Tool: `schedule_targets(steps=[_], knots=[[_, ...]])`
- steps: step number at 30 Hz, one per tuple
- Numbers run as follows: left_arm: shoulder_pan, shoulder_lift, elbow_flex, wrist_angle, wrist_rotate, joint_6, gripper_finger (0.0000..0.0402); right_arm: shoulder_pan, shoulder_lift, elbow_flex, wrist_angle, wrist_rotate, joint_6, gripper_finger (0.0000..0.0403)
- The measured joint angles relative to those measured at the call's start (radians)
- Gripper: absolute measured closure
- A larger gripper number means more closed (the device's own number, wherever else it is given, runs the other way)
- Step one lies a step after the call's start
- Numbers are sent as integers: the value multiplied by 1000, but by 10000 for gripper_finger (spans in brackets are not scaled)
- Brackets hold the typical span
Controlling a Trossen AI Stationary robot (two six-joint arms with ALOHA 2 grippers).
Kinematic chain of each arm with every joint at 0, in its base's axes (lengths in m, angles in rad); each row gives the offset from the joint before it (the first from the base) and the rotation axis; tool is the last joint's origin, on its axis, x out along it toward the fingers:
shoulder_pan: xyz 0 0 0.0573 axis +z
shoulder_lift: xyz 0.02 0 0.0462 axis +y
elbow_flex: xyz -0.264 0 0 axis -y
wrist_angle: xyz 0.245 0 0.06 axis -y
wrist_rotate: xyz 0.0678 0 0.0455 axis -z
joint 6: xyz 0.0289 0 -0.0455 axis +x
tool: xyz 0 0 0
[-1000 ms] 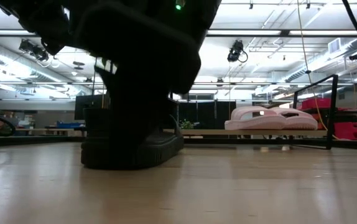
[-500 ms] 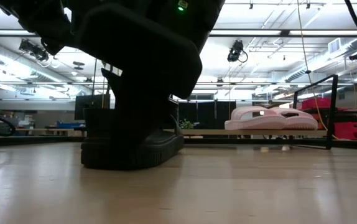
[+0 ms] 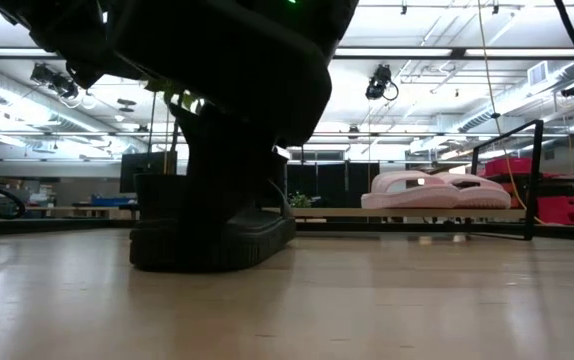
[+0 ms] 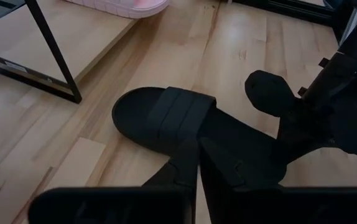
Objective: Pick and place slides into the shelf
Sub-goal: Put the right black slide on the shelf
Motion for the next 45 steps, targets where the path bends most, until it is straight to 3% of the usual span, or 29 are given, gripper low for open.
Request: schedule_targets(steps=[7, 16, 24, 32, 40, 45], knots=[[0, 0, 0, 0, 0, 0, 389, 2, 10, 122, -155, 5, 2, 380], [0, 0, 0, 0, 0, -1, 386, 29, 3, 379, -471, 20, 16, 380], [0, 0, 0, 1, 0, -2, 376, 49, -168, 345, -595, 98, 147, 383], [0, 0, 0, 1, 0, -1, 394, 49, -330, 347, -636, 202, 136, 383], [0, 0, 0, 0, -1, 0, 380, -73, -447, 347, -666, 245, -40, 383], [0, 0, 0, 1, 0, 0, 374, -201, -481, 347, -662, 185, -193, 383]])
